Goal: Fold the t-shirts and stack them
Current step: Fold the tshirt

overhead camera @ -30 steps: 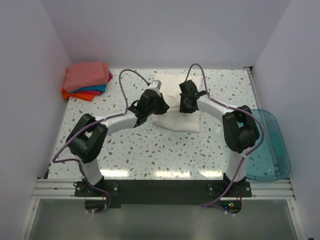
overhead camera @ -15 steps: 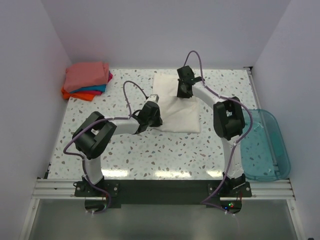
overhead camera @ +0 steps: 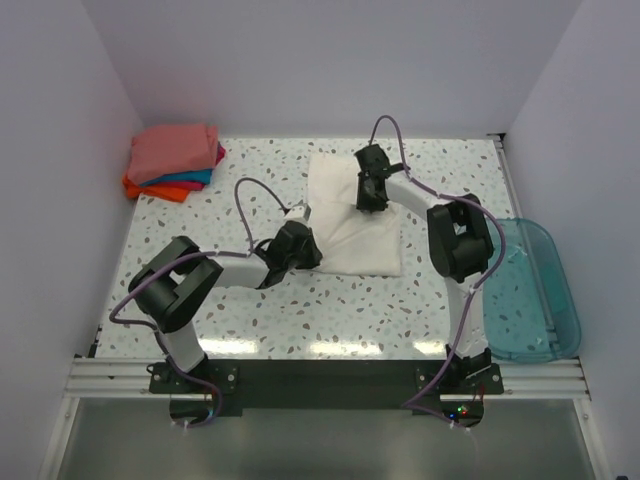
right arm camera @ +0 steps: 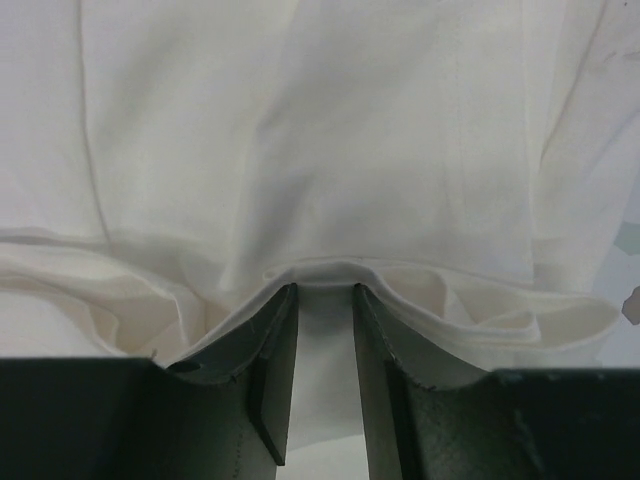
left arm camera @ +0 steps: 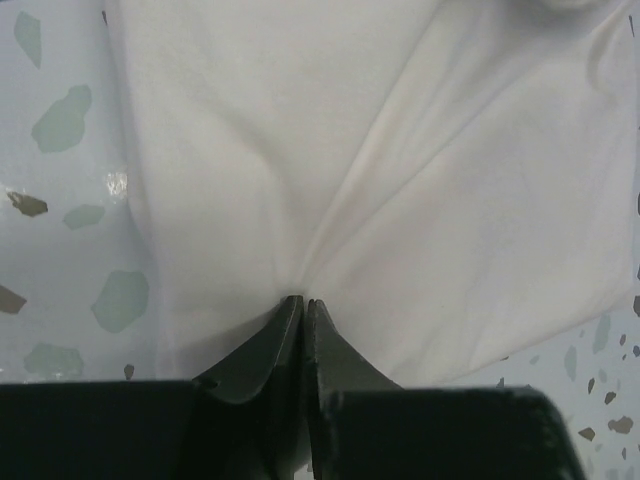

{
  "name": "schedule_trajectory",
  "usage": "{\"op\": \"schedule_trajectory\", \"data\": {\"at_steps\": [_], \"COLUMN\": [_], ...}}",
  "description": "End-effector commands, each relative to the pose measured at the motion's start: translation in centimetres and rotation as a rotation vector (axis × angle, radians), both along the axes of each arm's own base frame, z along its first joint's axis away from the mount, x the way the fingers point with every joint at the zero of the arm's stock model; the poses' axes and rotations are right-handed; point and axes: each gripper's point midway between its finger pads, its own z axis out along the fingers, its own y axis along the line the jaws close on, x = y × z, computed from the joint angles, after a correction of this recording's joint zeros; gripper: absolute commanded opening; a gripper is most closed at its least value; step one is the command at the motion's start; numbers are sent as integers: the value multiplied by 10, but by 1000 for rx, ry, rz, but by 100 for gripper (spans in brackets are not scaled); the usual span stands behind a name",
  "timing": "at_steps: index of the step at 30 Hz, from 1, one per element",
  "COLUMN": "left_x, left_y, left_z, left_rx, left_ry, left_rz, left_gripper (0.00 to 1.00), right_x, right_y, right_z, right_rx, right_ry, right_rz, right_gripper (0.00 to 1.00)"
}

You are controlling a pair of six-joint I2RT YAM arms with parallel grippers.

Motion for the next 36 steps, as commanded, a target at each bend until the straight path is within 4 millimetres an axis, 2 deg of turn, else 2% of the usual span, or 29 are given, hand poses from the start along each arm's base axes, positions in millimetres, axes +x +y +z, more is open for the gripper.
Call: {"op": "schedule_trajectory", "data": {"at_steps": [1, 3, 4, 8, 9, 10, 11, 12, 14, 15, 16, 17, 18, 20, 21, 24, 25, 28, 30, 32, 33, 36], "left_x": [-38, -38, -36, -15, -4, 1, 4, 13, 19, 23, 27, 31, 39, 52, 60, 82, 93, 112, 119, 123, 126, 122], "left_y": [18, 17, 15, 9, 6, 6, 8, 5, 3, 0, -1, -2, -5, -3, -6, -5, 0, 12, 17, 23, 22, 23], "left_z": [-27, -15, -7, 45, 62, 69, 67, 77, 71, 73, 72, 64, 68, 57, 61, 55, 53, 55, 54, 42, 42, 19], "left_rx": [70, 43, 31, 12, 9, 13, 40, 41, 61, 58, 63, 78, 81, 107, 99, 84, 75, 57, 50, 73, 75, 107], "left_ry": [96, 72, 57, -47, -90, -108, -104, -125, -118, -126, -131, -124, -139, -131, -142, -154, -162, -168, -171, -141, -138, -86], "left_rz": [-15, -18, -21, -5, 9, 16, 21, 34, 35, 33, 35, 35, 37, 45, 45, 47, 66, 103, 111, 115, 115, 107], "left_gripper": [11, 14, 16, 27, 28, 29, 29, 29, 29, 29, 28, 27, 26, 25, 25, 24, 24, 24, 25, 25, 25, 25], "right_x": [4, 8, 14, 19, 16, 14, 12, 4, -7, -17, -23, -28, -36, -43, -46, -47, -47, -39, -40, -42, -44, -49], "right_y": [-11, -11, -10, -16, -18, -19, -23, -25, -29, -31, -31, -32, -31, -27, -28, -26, -25, -31, -36, -44, -47, -57], "right_z": [26, 38, 49, 85, 101, 107, 112, 119, 122, 108, 116, 112, 98, 89, 80, 64, 54, 44, 25, 8, 4, -9], "right_rx": [-9, -7, -1, 2, 14, 18, 17, 28, 26, 31, 47, 54, 71, 83, 78, 69, 68, 47, 31, 22, 18, 33], "right_ry": [-47, -70, -93, -155, -192, -208, -226, -246, -262, -251, -272, -268, -244, -224, -205, -169, -146, -116, -62, -14, 1, 48], "right_rz": [23, 35, 33, 19, 7, 1, -14, -28, -45, -52, -55, -58, -52, -42, -38, -37, -32, -55, -77, -96, -108, -138], "right_gripper": [37, 44, 52, 57, 57, 57, 56, 56, 56, 56, 57, 57, 56, 56, 56, 55, 55, 54, 54, 54, 54, 55]}}
